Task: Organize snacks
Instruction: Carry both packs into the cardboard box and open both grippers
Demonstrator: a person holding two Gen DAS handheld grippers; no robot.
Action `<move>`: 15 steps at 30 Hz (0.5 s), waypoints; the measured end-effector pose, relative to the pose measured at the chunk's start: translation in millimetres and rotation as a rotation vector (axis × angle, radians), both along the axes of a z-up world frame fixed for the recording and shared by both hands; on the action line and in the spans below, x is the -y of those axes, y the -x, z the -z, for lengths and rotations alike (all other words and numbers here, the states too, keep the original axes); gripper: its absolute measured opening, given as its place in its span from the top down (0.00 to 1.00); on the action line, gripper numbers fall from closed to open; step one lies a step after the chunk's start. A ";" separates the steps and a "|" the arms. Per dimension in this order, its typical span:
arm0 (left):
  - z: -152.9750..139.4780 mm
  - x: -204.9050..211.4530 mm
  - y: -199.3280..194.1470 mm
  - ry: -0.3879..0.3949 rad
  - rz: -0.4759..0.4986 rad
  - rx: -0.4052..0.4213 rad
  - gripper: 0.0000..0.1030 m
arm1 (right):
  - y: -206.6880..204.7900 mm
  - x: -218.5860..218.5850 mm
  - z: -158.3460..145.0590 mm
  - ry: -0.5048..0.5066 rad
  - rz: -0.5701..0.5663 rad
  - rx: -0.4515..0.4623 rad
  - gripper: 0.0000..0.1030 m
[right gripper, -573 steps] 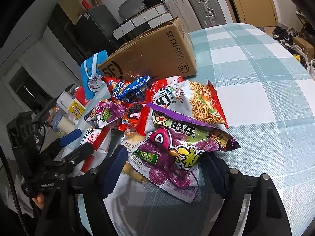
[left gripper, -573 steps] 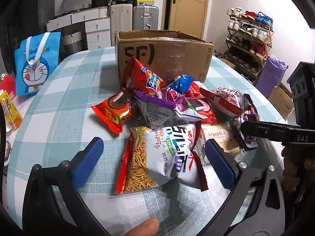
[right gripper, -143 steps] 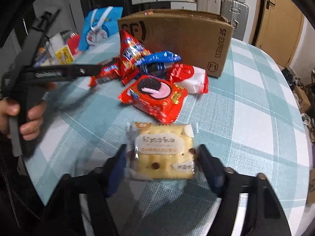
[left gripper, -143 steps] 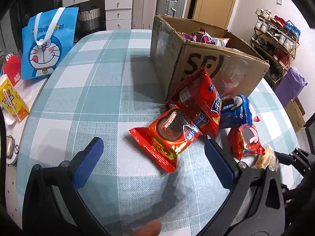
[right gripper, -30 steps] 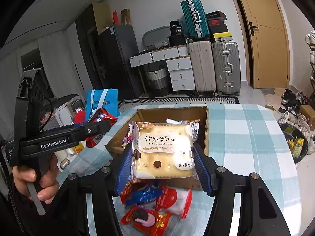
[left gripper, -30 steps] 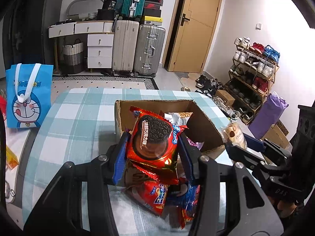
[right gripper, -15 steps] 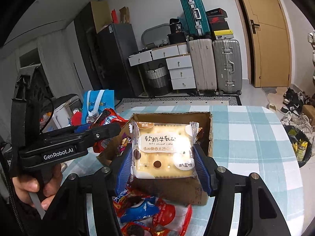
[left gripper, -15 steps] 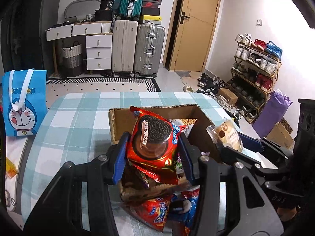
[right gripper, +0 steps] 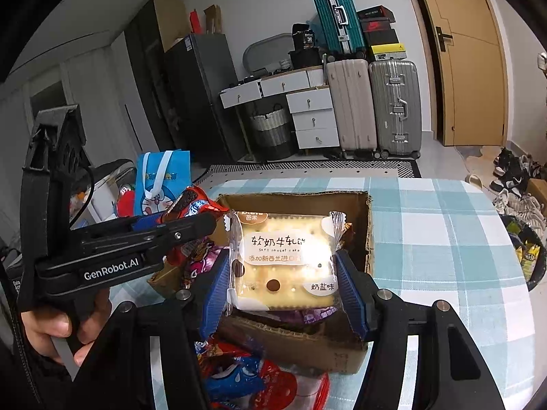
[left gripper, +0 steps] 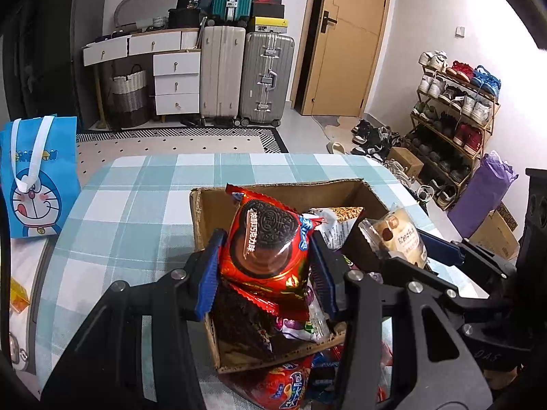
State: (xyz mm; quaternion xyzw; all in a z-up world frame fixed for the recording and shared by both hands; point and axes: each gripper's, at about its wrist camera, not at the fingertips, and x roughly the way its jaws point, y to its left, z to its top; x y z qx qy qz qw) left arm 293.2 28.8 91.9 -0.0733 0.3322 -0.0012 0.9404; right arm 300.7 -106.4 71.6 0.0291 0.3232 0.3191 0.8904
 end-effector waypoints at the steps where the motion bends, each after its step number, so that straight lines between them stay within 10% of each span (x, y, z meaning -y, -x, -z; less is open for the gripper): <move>1: 1.4 0.8 -2.0 -0.006 0.000 0.000 0.56 | -1.7 -0.1 0.9 -0.001 0.000 -0.003 0.42; 15: 19.6 6.8 -28.6 -0.039 0.010 -0.035 0.56 | -19.0 -9.0 19.8 0.020 -0.014 -0.026 0.42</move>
